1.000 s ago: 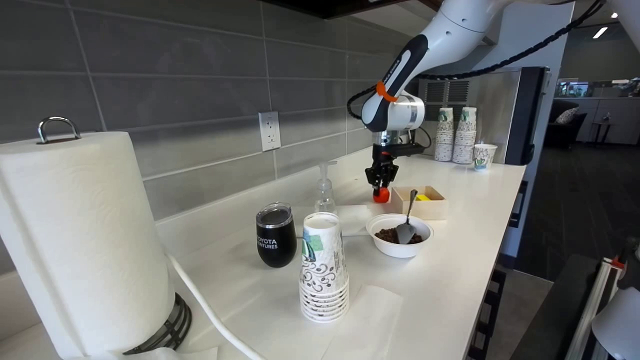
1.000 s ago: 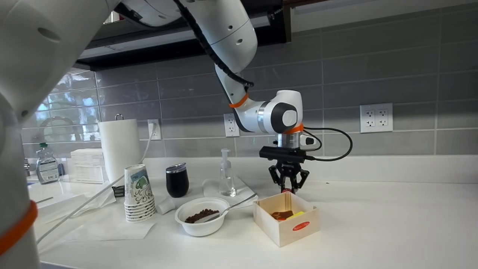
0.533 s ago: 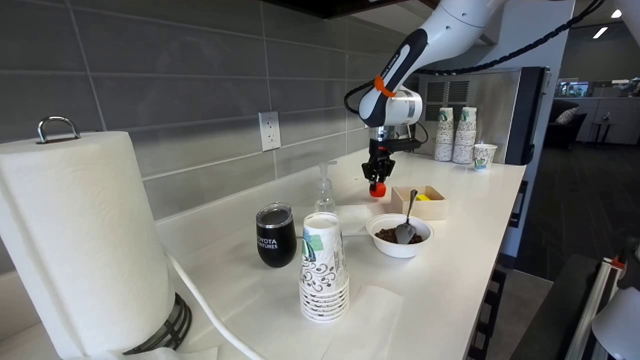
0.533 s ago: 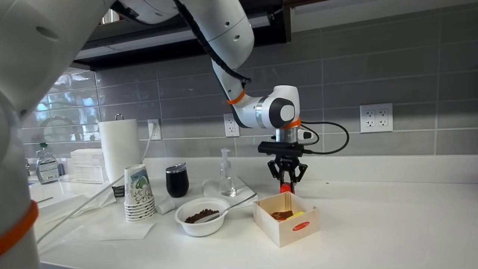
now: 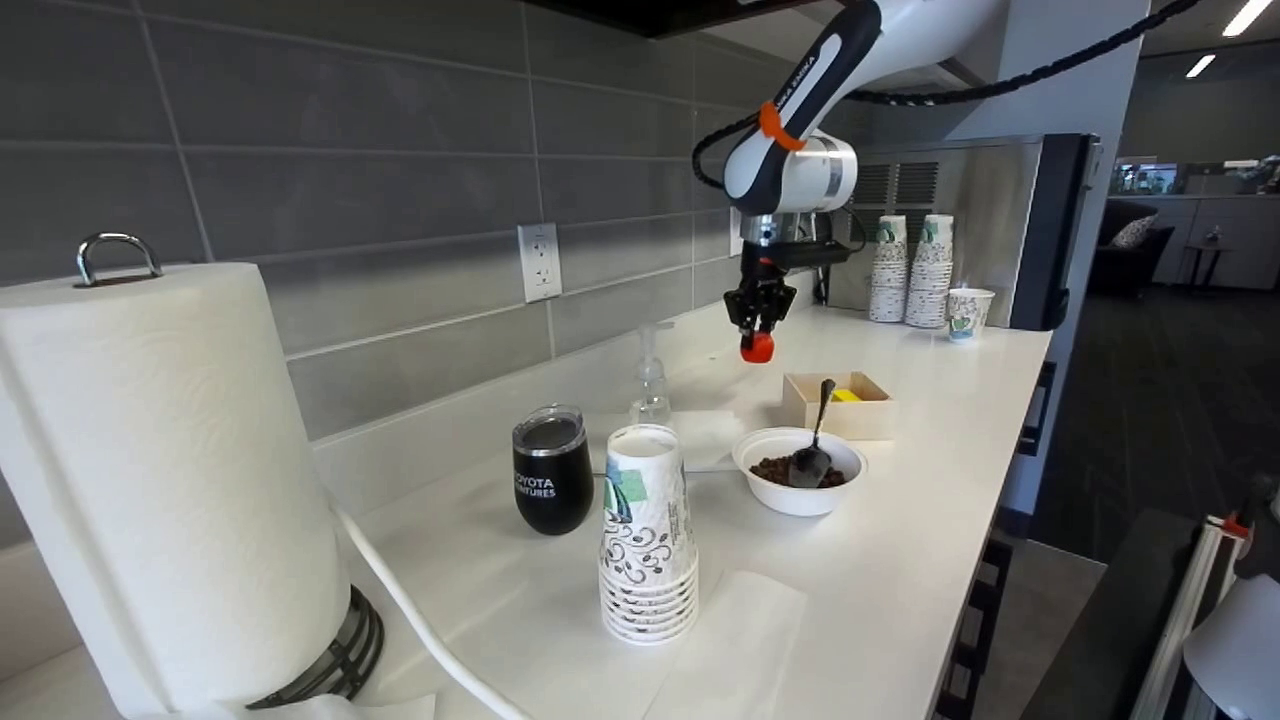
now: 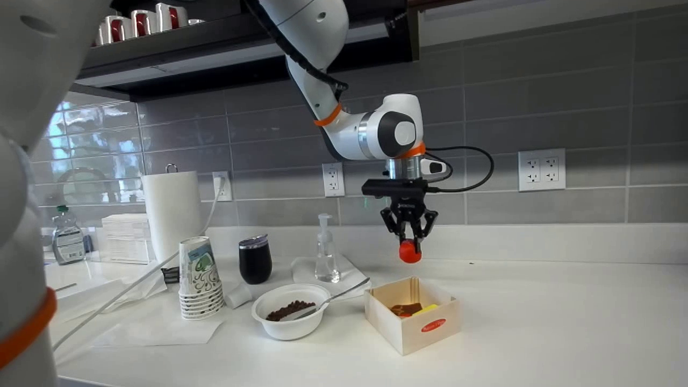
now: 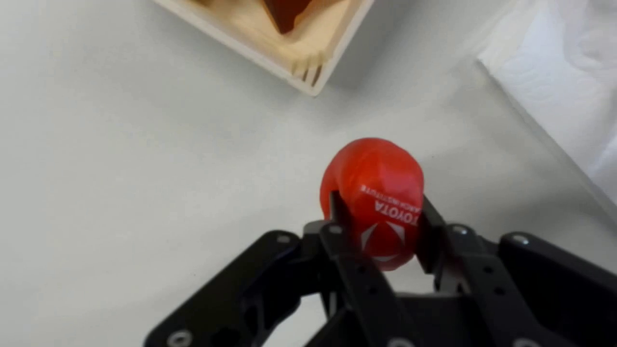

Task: Fold the napkin on the right side of the paper cups halfway and put the orange ball in the wooden box

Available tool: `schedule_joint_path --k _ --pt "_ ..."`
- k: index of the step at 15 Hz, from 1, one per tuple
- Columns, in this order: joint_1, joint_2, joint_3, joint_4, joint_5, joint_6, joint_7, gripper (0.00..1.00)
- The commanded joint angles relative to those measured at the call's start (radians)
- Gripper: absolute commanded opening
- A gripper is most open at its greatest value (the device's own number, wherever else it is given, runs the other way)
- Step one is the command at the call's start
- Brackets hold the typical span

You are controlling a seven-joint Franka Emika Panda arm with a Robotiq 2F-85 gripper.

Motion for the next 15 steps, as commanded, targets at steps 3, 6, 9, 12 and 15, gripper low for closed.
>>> schedule_joint_path --k 3,6,9,12,15 --pt "0.001 -0.143 -0.023 -0.161 -0.005 -0.119 0.055 0.09" --pt "-0.006 -0.183 -0.042 -0.214 -0.002 -0.177 0.068 0.09" --pt "-0.009 -0.192 -0.058 -0.236 -0.004 -0.219 0.081 0.09" --pt "0.000 -0.187 -0.067 -0.254 -0.026 -0.171 0.094 0.61" --pt "0.008 -0.188 -0.063 -0.266 -0.036 -0.139 0.089 0.82"
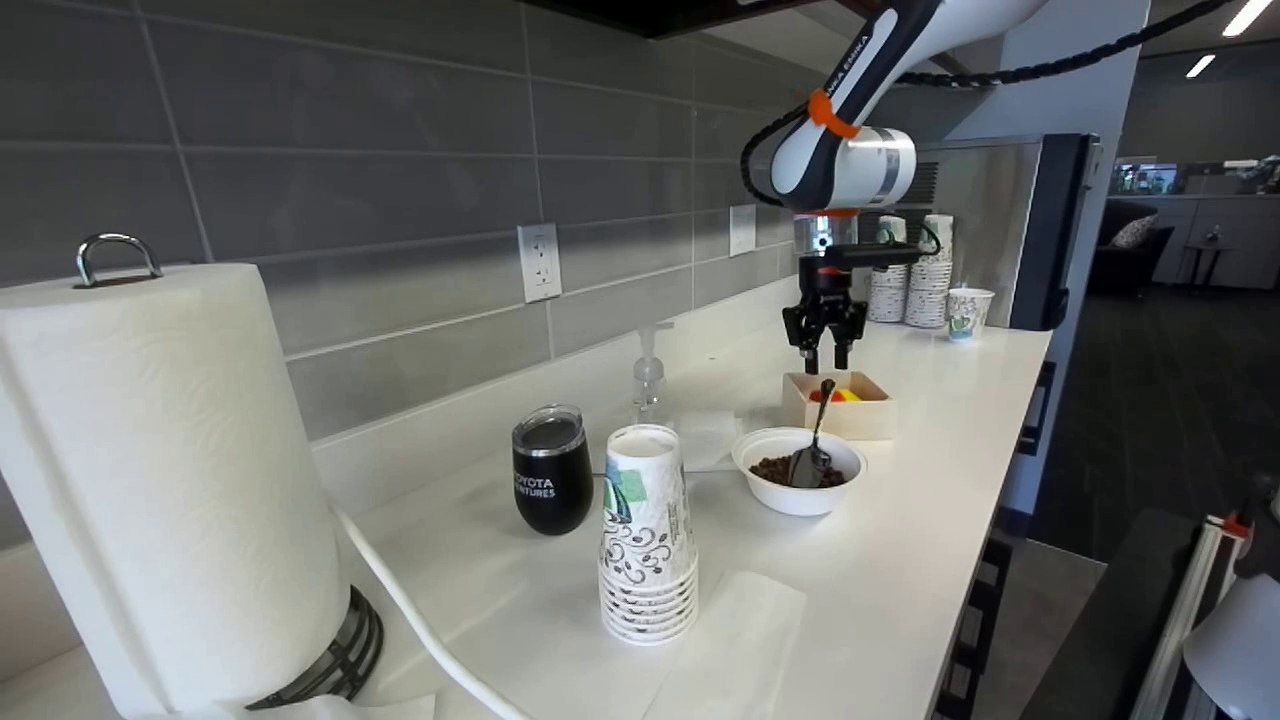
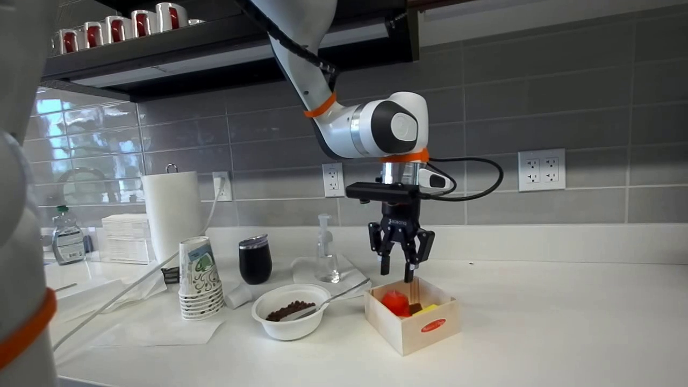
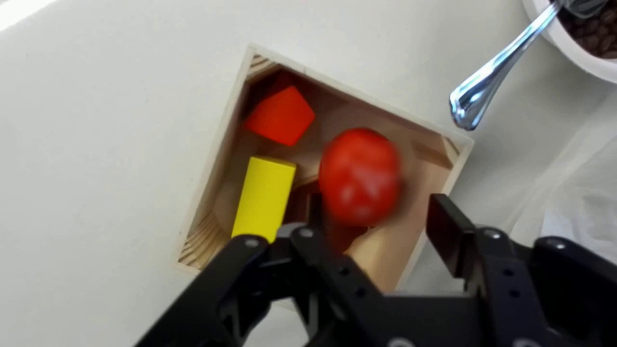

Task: Fold the napkin on the right side of the paper cups halfway and put the orange ball in the wooden box

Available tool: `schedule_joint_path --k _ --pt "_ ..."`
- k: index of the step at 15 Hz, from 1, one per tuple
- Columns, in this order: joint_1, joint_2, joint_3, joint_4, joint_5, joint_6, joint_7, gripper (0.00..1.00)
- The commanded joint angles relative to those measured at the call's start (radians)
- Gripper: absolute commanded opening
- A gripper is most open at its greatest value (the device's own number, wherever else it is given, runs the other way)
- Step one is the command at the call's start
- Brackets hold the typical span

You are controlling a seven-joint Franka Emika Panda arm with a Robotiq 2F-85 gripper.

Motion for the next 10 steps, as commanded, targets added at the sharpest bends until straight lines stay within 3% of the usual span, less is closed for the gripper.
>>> schedule_joint_path --k 1,2,3,10 --pt "0.015 -0.032 0.001 -0.035 -0.035 0.039 0.018 0.89" --pt "0.019 -0.032 0.003 -0.035 -0.040 0.040 0.018 0.98" --pt "0.022 -0.032 0.006 -0.033 -0.043 0.037 0.015 1.00" --pt "0.051 -0.013 0.015 -0.011 -0.077 0.020 0.042 1.00"
